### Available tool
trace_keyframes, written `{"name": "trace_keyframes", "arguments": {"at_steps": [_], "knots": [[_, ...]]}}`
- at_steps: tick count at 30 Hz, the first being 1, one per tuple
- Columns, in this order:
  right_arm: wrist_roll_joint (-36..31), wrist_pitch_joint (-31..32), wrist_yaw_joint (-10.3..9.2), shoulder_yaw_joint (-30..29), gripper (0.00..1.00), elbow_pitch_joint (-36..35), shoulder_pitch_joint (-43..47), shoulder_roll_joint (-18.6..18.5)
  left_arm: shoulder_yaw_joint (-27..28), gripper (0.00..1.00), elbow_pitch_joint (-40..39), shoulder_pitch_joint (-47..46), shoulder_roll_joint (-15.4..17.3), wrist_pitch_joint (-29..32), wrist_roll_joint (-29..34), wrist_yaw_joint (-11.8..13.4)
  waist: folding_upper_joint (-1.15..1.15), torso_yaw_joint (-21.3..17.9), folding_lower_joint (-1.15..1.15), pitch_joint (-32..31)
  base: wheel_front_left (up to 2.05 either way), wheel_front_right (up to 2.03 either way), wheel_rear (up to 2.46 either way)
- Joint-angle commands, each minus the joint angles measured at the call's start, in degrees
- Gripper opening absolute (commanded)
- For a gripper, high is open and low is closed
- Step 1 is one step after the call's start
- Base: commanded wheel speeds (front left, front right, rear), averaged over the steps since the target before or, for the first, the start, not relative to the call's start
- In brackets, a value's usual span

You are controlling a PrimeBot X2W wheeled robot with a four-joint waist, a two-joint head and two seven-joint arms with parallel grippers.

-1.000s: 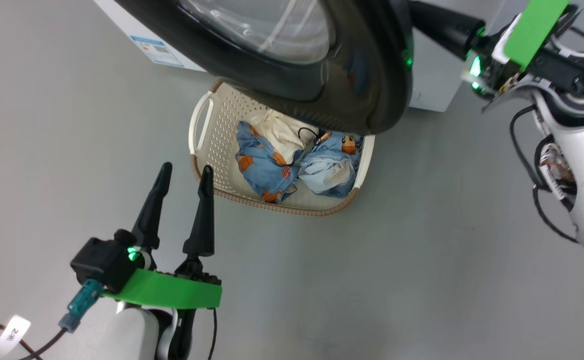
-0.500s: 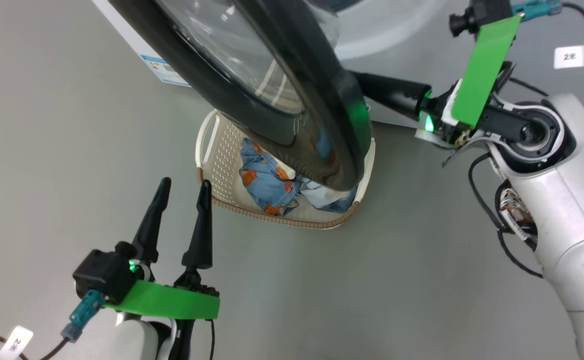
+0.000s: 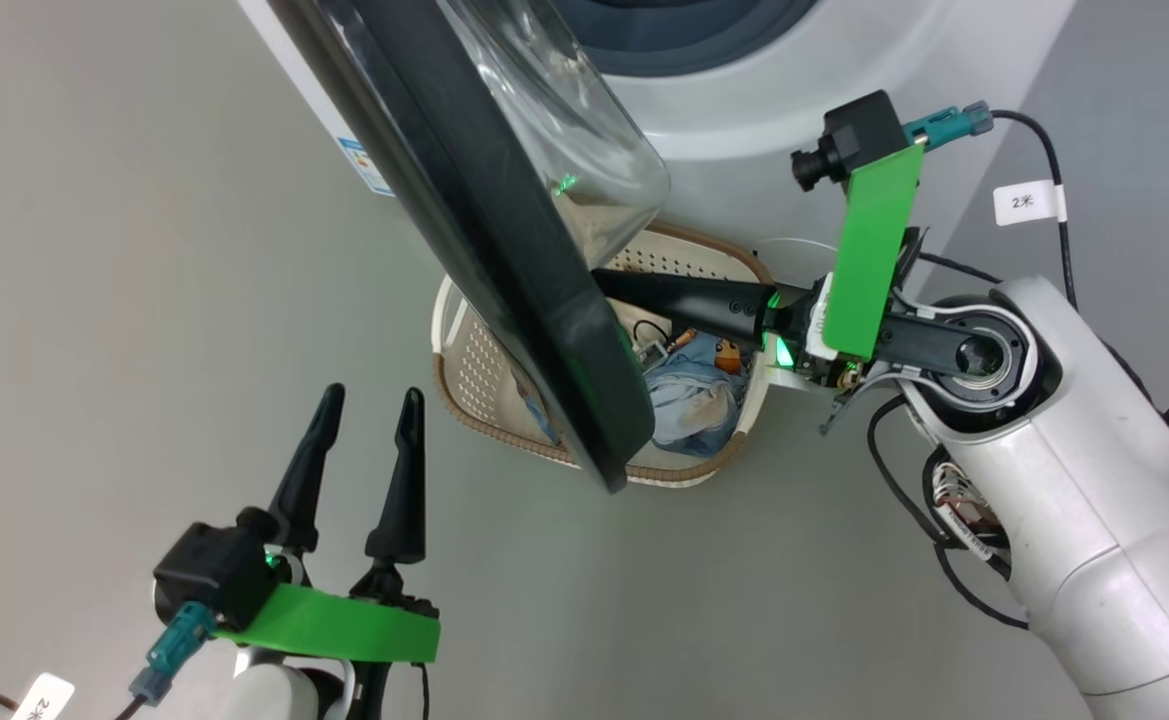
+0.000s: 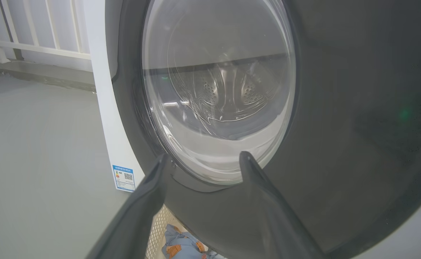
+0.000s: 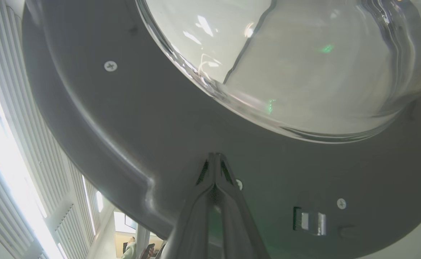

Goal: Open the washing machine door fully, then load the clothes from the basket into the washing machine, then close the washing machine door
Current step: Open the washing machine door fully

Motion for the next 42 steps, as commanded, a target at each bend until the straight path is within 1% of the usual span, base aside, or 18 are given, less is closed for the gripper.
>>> {"name": "trace_keyframes", "arguments": {"at_steps": [1,11,16,20,21,22,23,24,25,26,27,31,35,42], "knots": [[0.29,0.42,0.28,0.84,0.0,-2.15,1.04,2.06,1.9,1.0,-0.92,0.21,1.15,-0.37,0.68,0.03,0.0,0.55,0.0,-0.43,0.0,0.0,0.0],[0.39,0.51,0.28,1.63,0.0,-2.31,2.91,3.76,1.69,1.0,-0.84,0.86,1.15,-0.37,0.54,0.2,0.0,1.65,0.0,-1.75,0.0,0.0,0.0],[-0.36,-0.21,0.28,1.12,0.0,-2.51,3.54,3.88,1.42,1.0,-0.57,1.08,1.15,-0.37,0.8,0.22,0.0,1.0,0.0,-2.56,0.0,0.0,0.0],[-1.9,-2.32,0.28,-0.11,0.0,-2.94,4.55,2.97,1.19,1.0,0.09,0.91,1.15,-0.37,1.11,0.15,0.0,-0.22,0.0,-3.22,0.0,0.0,0.0],[-2.4,-3.09,0.28,-0.4,0.04,-2.89,4.86,2.69,1.31,1.0,0.28,0.89,1.15,-0.37,1.21,0.14,0.0,-0.62,0.0,-3.37,0.0,0.0,0.0],[-2.99,-3.88,0.28,-0.64,0.3,-2.88,5.13,2.34,1.47,1.0,0.48,0.86,1.15,-0.37,1.28,0.13,0.0,-1.1,0.0,-3.53,0.0,0.0,0.0],[-3.83,-4.87,0.28,-0.79,0.4,-2.88,5.37,1.89,1.65,1.0,0.71,0.84,1.15,-0.37,1.31,0.11,0.0,-1.58,0.0,-3.68,0.0,0.0,0.0],[-4.5,-5.89,0.28,-0.95,0.62,-2.76,5.68,1.54,1.87,1.0,0.94,0.81,1.15,-0.37,1.4,0.1,0.0,-2.08,0.0,-3.83,0.0,0.0,0.0],[-4.9,-6.75,0.28,-1.1,0.91,-2.67,6.0,1.27,2.15,1.0,1.13,0.78,1.15,-0.37,1.38,0.09,0.0,-2.6,0.0,-3.96,0.0,0.0,0.0],[-4.9,-6.75,0.28,-1.1,0.91,-2.67,6.0,1.27,2.15,1.0,1.13,0.78,1.15,-0.37,1.38,0.09,0.0,-2.6,0.0,-3.96,0.0,0.0,0.0],[-5.22,-7.63,0.28,-1.3,1.0,-2.51,6.32,0.99,2.52,1.0,1.3,0.77,1.15,-0.37,1.33,0.08,0.0,-3.13,0.0,-4.13,0.0,0.0,0.0],[-6.17,-10.86,0.28,-1.79,1.0,-2.09,7.65,-0.2,3.76,1.0,1.9,0.74,1.18,-0.37,2.01,0.05,0.0,-5.16,0.0,-4.96,0.0,0.0,0.0],[-7.01,-14.26,0.28,-2.23,1.0,-1.86,9.19,-1.71,4.63,1.0,2.06,0.98,1.88,-0.37,2.3,0.05,0.0,-6.82,0.0,-5.75,0.0,0.0,0.0],[-10.29,-21.12,0.28,-0.07,1.0,-1.52,12.81,-5.26,6.04,1.0,1.96,2.78,3.94,-0.37,2.24,0.04,0.0,-9.37,0.0,-7.76,0.0,0.0,0.0]]}}
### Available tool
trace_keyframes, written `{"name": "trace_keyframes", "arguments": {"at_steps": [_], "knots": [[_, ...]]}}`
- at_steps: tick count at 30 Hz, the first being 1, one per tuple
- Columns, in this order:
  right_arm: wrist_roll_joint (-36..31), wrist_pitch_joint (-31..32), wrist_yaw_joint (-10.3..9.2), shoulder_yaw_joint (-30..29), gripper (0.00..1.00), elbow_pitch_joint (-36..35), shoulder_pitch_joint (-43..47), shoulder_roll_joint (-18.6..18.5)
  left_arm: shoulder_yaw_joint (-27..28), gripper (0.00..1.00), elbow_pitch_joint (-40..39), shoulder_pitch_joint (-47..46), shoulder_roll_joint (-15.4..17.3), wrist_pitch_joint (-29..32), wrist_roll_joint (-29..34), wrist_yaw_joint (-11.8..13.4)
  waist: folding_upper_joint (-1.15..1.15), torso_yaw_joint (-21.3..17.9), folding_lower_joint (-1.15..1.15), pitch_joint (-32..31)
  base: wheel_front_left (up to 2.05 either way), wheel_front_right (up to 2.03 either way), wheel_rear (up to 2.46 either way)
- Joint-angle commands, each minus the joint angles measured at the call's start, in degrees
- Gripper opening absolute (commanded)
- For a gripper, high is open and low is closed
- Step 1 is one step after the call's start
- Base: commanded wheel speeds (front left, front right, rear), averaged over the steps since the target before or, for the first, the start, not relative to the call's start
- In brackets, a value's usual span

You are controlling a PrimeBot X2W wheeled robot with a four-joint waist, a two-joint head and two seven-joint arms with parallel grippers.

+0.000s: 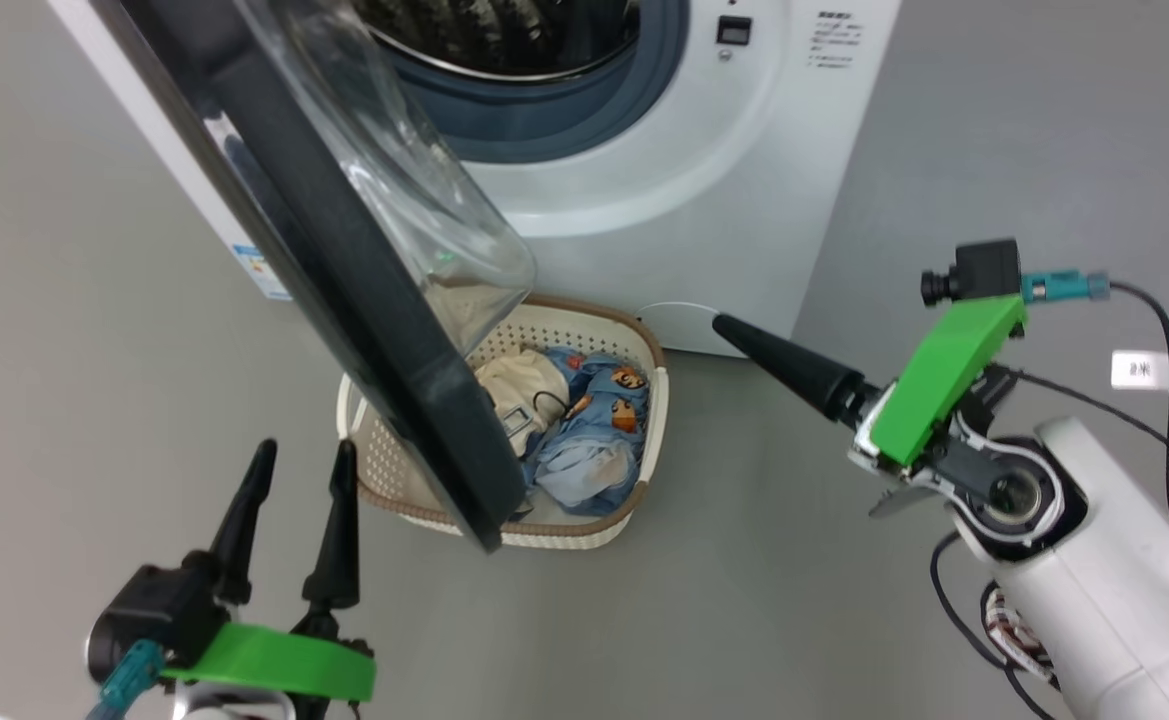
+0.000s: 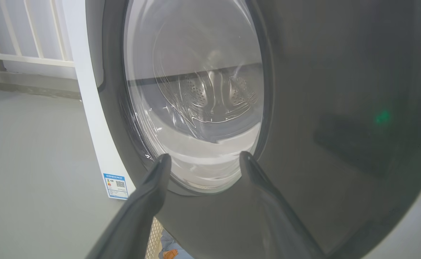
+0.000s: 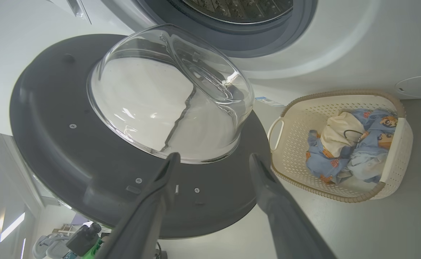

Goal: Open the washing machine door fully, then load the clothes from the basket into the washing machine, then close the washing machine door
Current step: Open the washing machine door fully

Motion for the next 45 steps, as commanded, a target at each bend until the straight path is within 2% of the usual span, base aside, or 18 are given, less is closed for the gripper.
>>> {"name": "trace_keyframes", "arguments": {"at_steps": [1,10,16,18,27,32,36,45], "knots": [[-0.71,-1.46,0.28,1.08,1.0,-1.33,1.46,-0.22,2.3,1.0,-1.0,0.71,1.7,-0.37,0.34,0.04,0.0,-1.57,-0.01,-1.41,0.0,0.0,0.0],[-2.33,-11.22,0.28,4.25,1.0,-1.62,6.03,-4.6,4.92,1.0,-1.47,3.85,3.73,-0.37,0.19,0.04,0.0,-5.3,-0.01,-3.56,0.0,0.0,0.0],[-4.05,-20.65,0.28,6.83,1.0,-1.49,8.49,-7.14,6.19,1.0,-1.82,4.69,4.07,-0.37,0.36,0.04,0.0,-7.52,-0.01,-3.91,0.0,0.0,0.0],[-4.47,-25.51,0.28,8.27,1.0,-1.17,9.6,-8.11,6.57,1.0,-1.94,5.01,4.19,-0.37,0.48,0.04,0.0,-8.41,-0.01,-4.08,0.0,0.0,0.0],[-5.68,-38.03,0.28,13.88,1.0,2.0,13.01,-11.32,7.54,1.0,-2.01,5.75,4.16,-0.37,0.72,0.04,0.0,-9.74,-0.01,-5.05,0.0,0.0,0.0],[-6.56,-40.96,0.28,14.81,1.0,3.78,14.21,-12.28,7.77,1.0,-2.13,6.14,4.02,-0.37,0.82,0.04,0.0,-9.86,-0.01,-5.56,0.0,0.0,0.0],[-10.2,-41.72,0.28,13.07,1.0,4.64,15.3,-12.7,7.93,1.0,-2.3,6.42,3.86,-0.37,0.94,0.03,0.0,-9.89,-0.01,-5.76,0.0,0.0,0.0],[-28.87,-41.78,0.28,-0.96,1.0,0.84,21.51,-8.76,7.91,1.0,-2.37,6.39,3.66,-0.37,0.99,0.03,0.0,-9.83,-0.01,-5.77,0.0,0.0,0.0]]}}
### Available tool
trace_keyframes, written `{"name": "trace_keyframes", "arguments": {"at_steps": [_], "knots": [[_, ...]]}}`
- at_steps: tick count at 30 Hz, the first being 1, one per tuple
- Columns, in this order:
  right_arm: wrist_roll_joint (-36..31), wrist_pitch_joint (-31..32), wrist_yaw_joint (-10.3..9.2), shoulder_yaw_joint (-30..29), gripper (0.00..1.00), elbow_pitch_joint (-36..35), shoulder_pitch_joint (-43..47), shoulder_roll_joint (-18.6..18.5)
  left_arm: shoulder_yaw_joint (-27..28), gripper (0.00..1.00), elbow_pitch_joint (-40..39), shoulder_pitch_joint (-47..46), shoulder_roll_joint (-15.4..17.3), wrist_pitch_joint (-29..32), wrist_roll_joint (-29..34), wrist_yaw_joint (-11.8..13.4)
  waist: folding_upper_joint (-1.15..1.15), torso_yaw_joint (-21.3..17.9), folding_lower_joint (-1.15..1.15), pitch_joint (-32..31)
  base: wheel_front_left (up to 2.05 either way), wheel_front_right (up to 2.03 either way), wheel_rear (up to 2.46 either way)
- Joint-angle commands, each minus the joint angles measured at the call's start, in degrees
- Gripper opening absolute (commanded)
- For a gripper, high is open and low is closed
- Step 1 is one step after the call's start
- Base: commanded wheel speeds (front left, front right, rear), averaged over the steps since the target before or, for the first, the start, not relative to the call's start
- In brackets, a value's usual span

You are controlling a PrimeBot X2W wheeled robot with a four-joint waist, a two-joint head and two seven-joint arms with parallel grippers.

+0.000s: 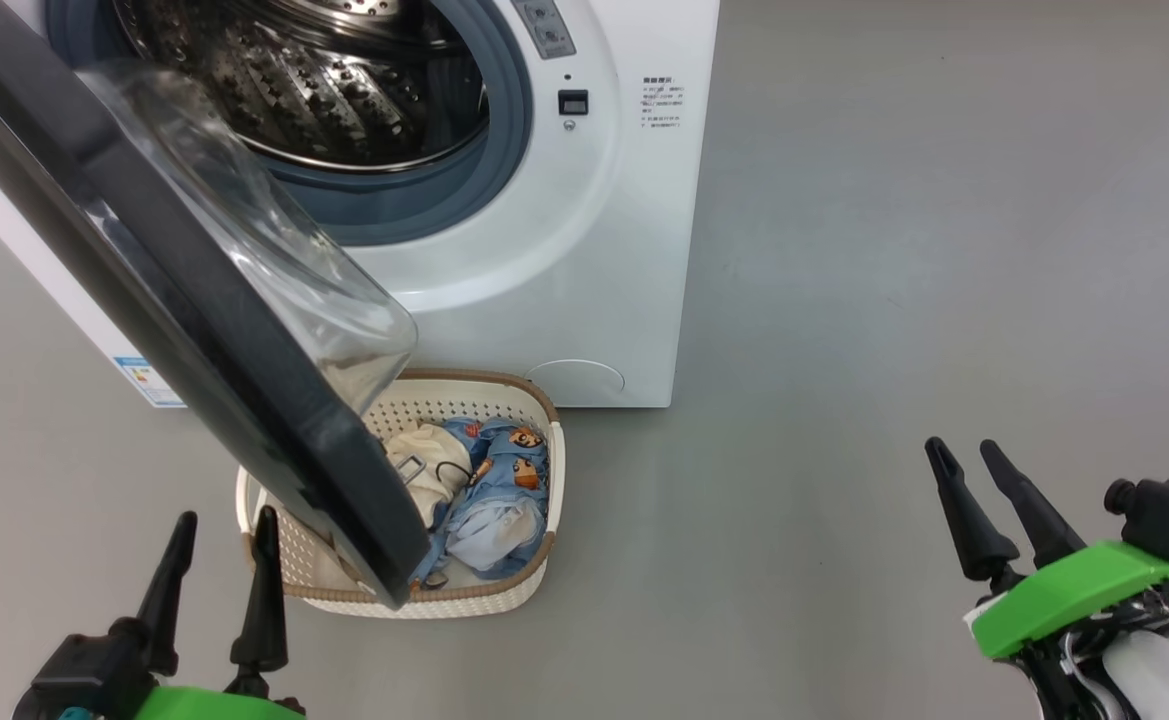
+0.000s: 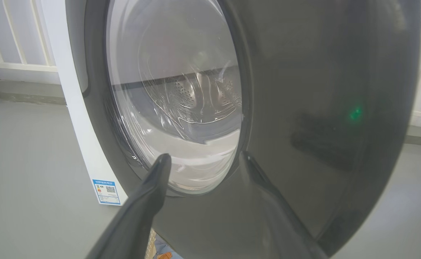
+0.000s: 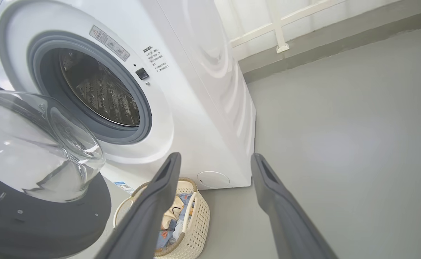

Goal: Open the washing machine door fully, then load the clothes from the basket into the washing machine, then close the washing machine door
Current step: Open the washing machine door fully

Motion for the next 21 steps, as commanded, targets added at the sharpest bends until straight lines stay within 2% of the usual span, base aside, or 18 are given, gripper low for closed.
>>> {"name": "trace_keyframes", "arguments": {"at_steps": [1,12,21], "knots": [[-2.38,-0.75,0.28,-0.24,1.0,-1.75,0.86,-0.73,1.91,1.0,-1.72,-0.65,0.85,-0.37,0.57,0.03,0.0,0.02,0.0,0.0,0.0,0.0,0.0],[-22.81,-0.76,0.28,-10.43,1.0,-7.76,6.79,5.01,1.93,1.0,-1.69,-0.59,0.6,-0.37,0.81,0.03,0.0,0.2,0.0,-0.38,0.0,0.0,0.0],[-31.39,-0.76,0.28,-16.42,1.0,-10.37,9.19,8.48,2.07,1.0,-1.78,-0.78,0.5,-0.37,1.05,0.03,0.0,0.29,0.0,-0.08,0.0,0.0,0.0]]}}
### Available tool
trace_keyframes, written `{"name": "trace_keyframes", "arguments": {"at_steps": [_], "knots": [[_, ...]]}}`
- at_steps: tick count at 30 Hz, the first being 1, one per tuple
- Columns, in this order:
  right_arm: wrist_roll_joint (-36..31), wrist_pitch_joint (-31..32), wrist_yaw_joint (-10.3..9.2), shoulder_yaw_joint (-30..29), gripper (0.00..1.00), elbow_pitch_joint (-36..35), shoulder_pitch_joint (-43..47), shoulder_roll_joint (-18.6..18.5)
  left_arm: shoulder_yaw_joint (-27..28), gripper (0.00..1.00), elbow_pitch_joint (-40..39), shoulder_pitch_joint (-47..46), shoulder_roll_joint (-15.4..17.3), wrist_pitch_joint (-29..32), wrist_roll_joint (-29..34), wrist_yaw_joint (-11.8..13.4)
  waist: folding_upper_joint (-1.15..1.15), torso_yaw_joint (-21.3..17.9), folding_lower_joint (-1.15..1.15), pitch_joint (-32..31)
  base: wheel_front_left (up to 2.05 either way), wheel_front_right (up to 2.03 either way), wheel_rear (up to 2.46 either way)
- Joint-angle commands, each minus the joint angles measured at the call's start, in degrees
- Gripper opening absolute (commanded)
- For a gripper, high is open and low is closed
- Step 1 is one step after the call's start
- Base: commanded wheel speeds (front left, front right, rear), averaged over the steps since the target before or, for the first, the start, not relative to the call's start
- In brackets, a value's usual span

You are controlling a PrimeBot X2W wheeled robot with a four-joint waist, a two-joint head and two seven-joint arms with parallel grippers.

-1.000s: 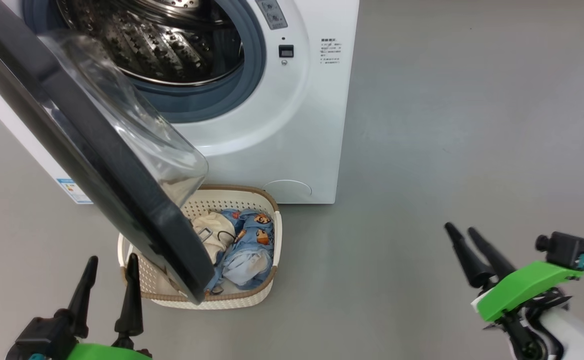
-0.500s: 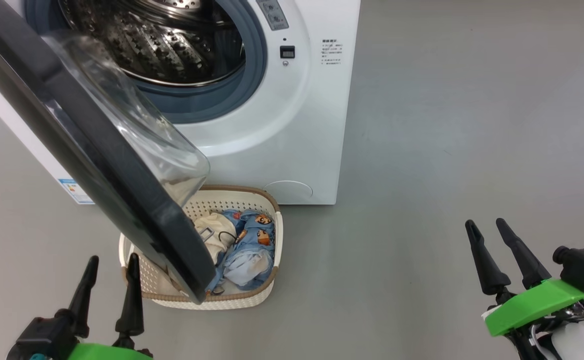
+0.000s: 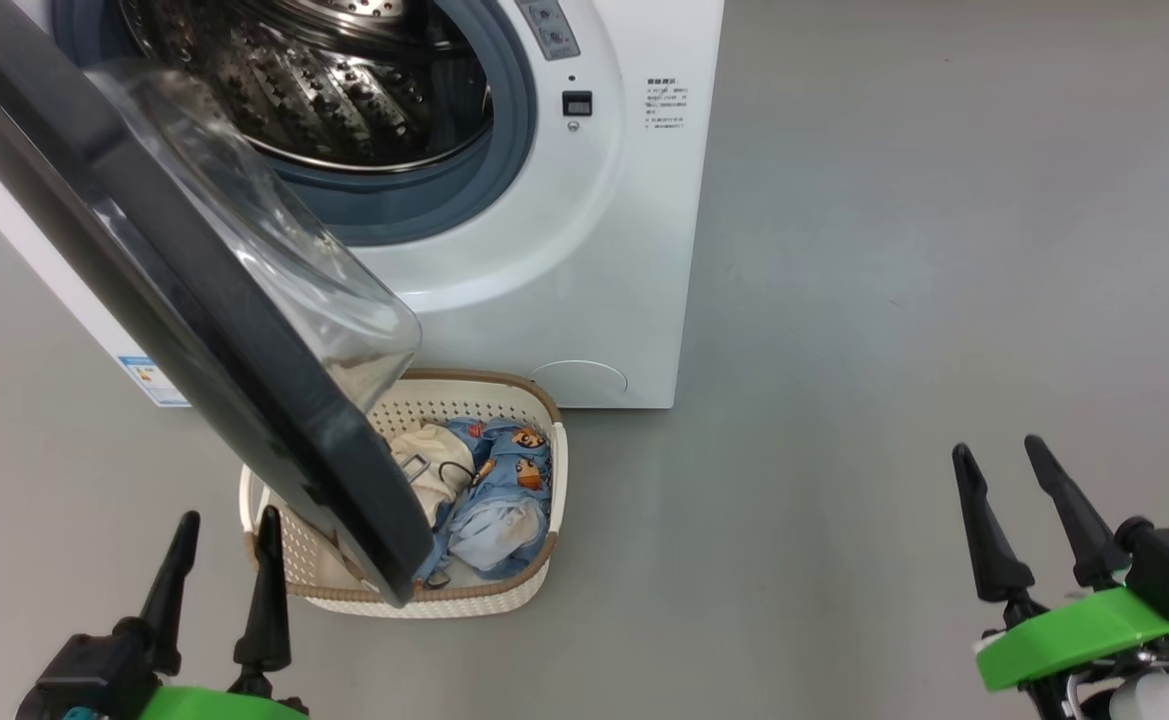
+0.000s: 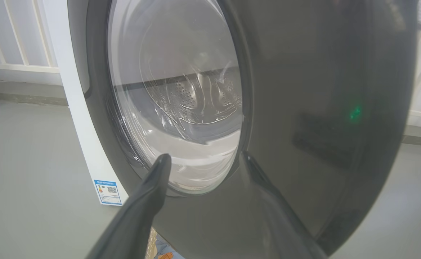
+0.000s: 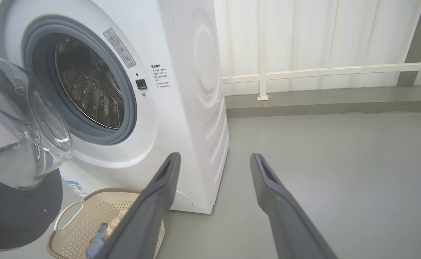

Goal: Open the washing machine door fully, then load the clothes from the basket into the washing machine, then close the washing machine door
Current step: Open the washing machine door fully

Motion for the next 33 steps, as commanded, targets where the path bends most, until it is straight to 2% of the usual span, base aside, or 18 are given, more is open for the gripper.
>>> {"name": "trace_keyframes", "arguments": {"at_steps": [1,14,15,16,21,26,31,33], "knots": [[-1.6,-0.7,0.25,0.39,1.0,-1.33,1.04,-0.33,1.95,1.0,-1.73,-0.78,0.86,-0.37,0.49,0.03,0.0,0.08,0.0,0.12,0.0,0.0,0.0],[-3.92,-0.7,0.25,-0.13,1.0,-0.71,2.25,0.54,2.54,1.0,-1.62,-1.05,0.41,-0.37,0.08,0.03,0.0,0.31,0.0,0.91,0.0,0.0,0.0],[-3.99,-0.7,0.25,-0.21,1.0,-0.72,2.27,0.59,2.89,0.59,-1.73,-1.18,0.39,-0.37,-0.03,0.03,0.0,0.34,0.0,0.89,0.0,0.0,0.0],[-4.05,-0.7,0.25,-0.24,1.0,-0.74,2.32,0.61,3.43,0.0,-1.97,-1.31,0.42,-0.37,0.08,0.03,0.0,0.38,0.0,0.86,0.0,0.0,0.0],[-4.28,-0.7,0.25,-0.69,1.0,-0.99,2.56,0.63,6.98,0.0,-6.01,-2.08,0.38,-0.37,1.12,0.14,0.0,0.71,0.0,0.61,0.0,0.0,0.0],[-4.36,-0.7,0.25,-1.33,1.0,-1.34,3.05,0.62,7.6,0.0,-18.33,-2.45,-0.94,-0.37,3.27,0.82,0.0,1.38,0.0,0.43,0.0,0.0,0.0],[-4.83,-0.7,0.25,-1.49,1.0,-1.89,3.01,0.62,2.26,0.0,-30.31,-2.28,-1.98,0.84,5.18,0.79,0.0,1.71,0.0,0.71,0.0,0.0,0.0],[-5.1,-0.7,0.25,-1.15,1.0,-2.08,2.85,0.64,-2.5,0.0,-34.51,-2.59,-2.5,3.71,5.47,0.71,0.0,1.55,0.0,0.77,0.0,0.0,0.0]]}}
